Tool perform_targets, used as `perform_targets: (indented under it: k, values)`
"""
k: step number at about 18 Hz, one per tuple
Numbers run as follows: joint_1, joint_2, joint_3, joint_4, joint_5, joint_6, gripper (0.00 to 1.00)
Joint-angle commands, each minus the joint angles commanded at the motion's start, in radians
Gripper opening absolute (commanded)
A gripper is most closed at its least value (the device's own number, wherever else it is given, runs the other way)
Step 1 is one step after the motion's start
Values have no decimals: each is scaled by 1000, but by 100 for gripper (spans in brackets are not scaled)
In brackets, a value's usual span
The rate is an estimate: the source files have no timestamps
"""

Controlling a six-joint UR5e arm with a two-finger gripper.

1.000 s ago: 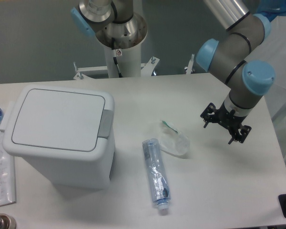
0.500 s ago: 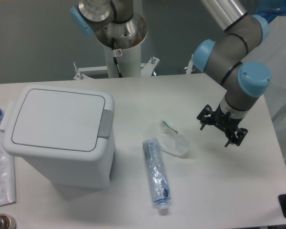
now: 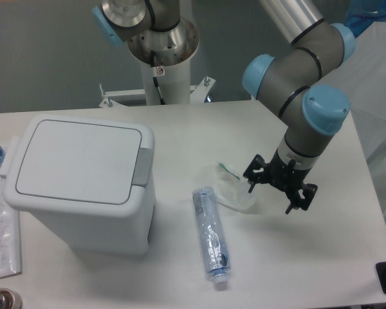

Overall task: Open the trash can
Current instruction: 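Move the gripper toward the white trash can's lid edge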

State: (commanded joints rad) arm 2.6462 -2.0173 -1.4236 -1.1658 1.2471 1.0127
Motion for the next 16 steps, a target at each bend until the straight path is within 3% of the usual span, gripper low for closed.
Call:
perform_targets:
  k: [7,9,13,16]
  values:
    - [-45,43,28,-35,-89,-166,100]
    - [-54,63,25,-69,-115,-189,100]
    - [-66,133,17,-149,-195,-212,100]
    - [-81,184,12,-160,-254,-246,100]
